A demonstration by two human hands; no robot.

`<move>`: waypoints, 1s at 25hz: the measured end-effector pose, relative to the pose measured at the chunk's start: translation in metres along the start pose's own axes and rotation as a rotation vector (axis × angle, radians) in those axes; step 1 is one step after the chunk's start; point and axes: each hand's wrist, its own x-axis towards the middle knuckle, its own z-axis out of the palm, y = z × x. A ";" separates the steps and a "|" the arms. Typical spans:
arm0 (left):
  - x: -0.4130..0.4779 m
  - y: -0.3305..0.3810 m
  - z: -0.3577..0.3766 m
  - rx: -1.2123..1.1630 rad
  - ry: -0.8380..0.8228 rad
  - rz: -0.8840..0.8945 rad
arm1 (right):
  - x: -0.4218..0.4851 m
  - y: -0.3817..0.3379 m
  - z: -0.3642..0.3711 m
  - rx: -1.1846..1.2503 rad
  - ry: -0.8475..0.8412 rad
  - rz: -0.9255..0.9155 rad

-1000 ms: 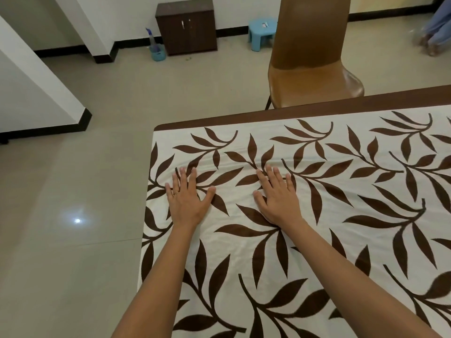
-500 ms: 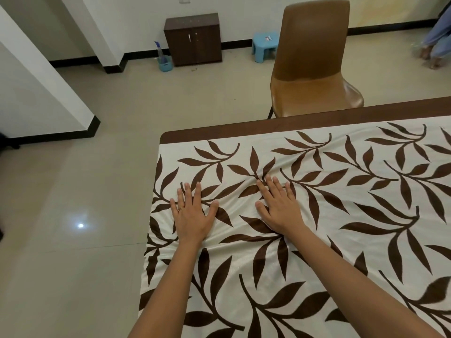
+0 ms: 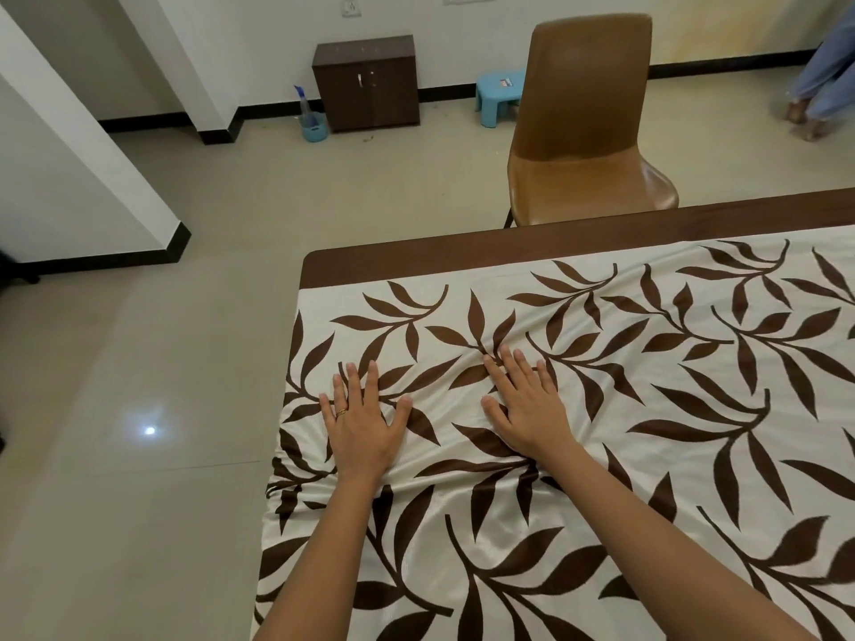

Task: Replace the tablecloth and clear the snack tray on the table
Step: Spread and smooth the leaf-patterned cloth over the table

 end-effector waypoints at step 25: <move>-0.084 -0.037 -0.028 -0.008 0.120 -0.045 | -0.132 -0.032 -0.003 0.028 0.047 -0.093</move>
